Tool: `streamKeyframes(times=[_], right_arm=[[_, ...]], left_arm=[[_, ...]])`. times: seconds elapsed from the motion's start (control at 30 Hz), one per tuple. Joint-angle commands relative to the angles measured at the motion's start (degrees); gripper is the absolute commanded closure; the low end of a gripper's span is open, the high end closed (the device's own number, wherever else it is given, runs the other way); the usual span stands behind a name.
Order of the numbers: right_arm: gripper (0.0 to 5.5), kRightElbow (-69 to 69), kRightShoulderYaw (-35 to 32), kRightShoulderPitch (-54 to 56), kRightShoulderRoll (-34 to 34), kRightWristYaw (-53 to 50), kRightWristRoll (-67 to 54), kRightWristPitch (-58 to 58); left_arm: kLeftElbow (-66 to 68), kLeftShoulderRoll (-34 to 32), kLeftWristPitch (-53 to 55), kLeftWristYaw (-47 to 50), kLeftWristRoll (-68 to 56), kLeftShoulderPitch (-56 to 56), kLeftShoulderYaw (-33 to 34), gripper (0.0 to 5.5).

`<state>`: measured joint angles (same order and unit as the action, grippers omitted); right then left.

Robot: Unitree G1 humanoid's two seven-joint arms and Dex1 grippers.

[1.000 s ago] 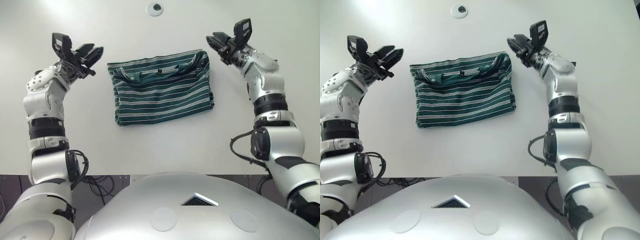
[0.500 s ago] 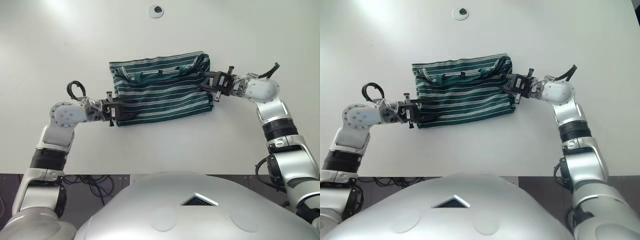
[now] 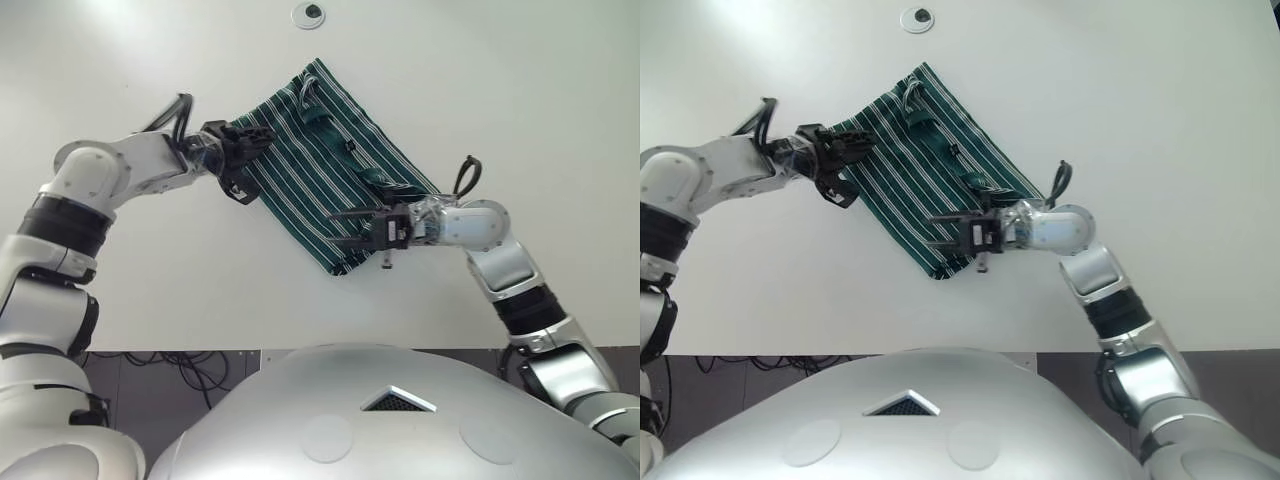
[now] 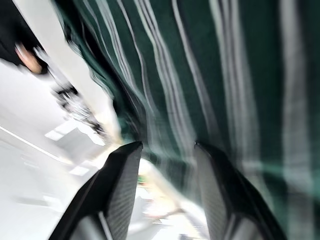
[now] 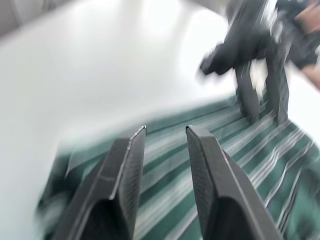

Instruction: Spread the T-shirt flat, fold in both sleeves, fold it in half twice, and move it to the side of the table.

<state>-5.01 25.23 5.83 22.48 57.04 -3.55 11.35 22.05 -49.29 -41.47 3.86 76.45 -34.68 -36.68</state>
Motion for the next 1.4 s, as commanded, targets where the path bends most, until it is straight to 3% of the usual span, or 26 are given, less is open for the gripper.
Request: streamKeyframes(times=[0.03,0.17,0.37,0.43,0.83,1.13,1.4], right_arm=[[4.04,-7.62,-7.61,0.44,1.65,-4.72,-5.53,-10.04],[4.04,-11.86,-9.77,-1.68,4.16,-6.07,-6.37,-14.09],[4.04,-11.18,-7.85,-5.32,6.55,-7.79,0.18,-10.98],[4.04,-9.44,-7.66,-6.17,6.52,-9.16,1.74,-10.15],[4.04,3.91,-7.47,-2.05,5.74,-19.48,15.10,-4.38],[4.04,9.04,-10.64,-0.47,8.31,-24.01,19.52,-5.59],[4.04,8.41,-12.88,-2.34,9.97,-20.98,17.26,-6.92]], left_arm=[[6.36,-6.12,2.18,18.11,6.48,-5.98,-0.07,3.61],[6.99,-6.10,-3.08,18.76,-5.50,-2.21,3.46,3.61],[-0.85,-2.89,-12.41,-6.57,-45.32,13.72,-1.05,3.61],[-4.06,-2.55,-10.83,-12.70,-50.33,18.41,-3.07,3.61],[-2.51,0.46,-5.95,-26.41,-49.27,24.13,0.23,3.61],[-2.53,1.87,-5.79,-28.79,-48.12,24.67,3.01,3.61],[-1.51,2.39,-5.91,-28.86,-46.55,24.84,4.31,3.61]])
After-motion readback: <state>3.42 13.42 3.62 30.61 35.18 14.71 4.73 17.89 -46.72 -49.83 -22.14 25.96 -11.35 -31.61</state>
